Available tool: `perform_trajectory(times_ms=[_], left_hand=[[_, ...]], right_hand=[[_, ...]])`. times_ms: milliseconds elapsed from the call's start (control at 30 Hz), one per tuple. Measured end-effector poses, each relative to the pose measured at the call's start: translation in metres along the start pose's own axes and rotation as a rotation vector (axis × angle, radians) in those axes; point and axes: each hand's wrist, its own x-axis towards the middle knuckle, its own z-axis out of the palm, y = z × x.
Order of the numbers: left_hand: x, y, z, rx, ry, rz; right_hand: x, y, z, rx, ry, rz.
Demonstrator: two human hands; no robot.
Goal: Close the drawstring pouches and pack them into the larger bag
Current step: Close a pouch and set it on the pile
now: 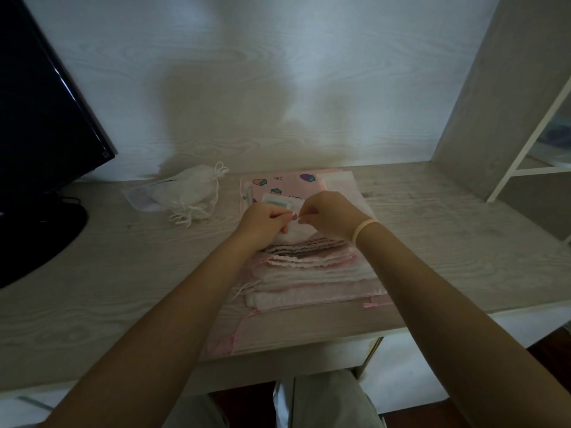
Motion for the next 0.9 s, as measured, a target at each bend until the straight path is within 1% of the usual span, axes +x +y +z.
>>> perform_trajectory(times_ms=[100,167,233,333,367,400,467,533,600,667,800,900], left_hand=[[0.001,0.0,-0.001,-0.01,-0.018,-0.017],[0.0,0.001,-0.001,-0.034,-0.041,-0.045],[-0.001,0.0,-0.001,-0.004,-0.081,-0.033],[0.001,-0.004,-0.003,-0.004,-0.081,-0.014],[0.002,-0.006,-0.004,-0.04,-0.077,-0.036],[0.004,-0.008,-0.005,-0.092,-0.081,-0.072],[0.005,-0.012,-0.008,-0.24,-0.107,-0.148],[0.004,-0.014,-0.012,-0.335,-0.135,-0.193],[0.003,-0.012,-0.015,-0.319,-0.148,-0.216],[0.004,-0.011,-0.015,-0.312,-0.152,-0.229],[0.004,-0.01,-0.015,-0.311,-0.146,-0.236],[0.002,-0.006,-0.014,-0.295,-0.141,-0.234]], right_hand=[[0.005,-0.007,-0.002,0.097,0.054,0.029],[0.007,-0.01,-0.005,0.228,0.075,0.064],[0.005,-0.013,-0.01,0.395,0.089,0.075],[0.002,-0.016,-0.01,0.767,0.177,-0.01],[0.001,-0.014,-0.01,0.856,0.204,-0.051],[0.002,-0.013,-0.008,0.882,0.227,-0.087],[0.003,-0.008,-0.002,0.779,0.248,-0.092],[0.004,-0.005,0.007,0.65,0.219,-0.051],[0.004,-0.002,0.019,0.596,0.187,-0.024],[0.005,0.001,0.028,0.571,0.199,-0.022],[0.006,0.001,0.032,0.477,0.23,-0.102],[0.008,-0.002,0.031,0.385,0.193,-0.137]])
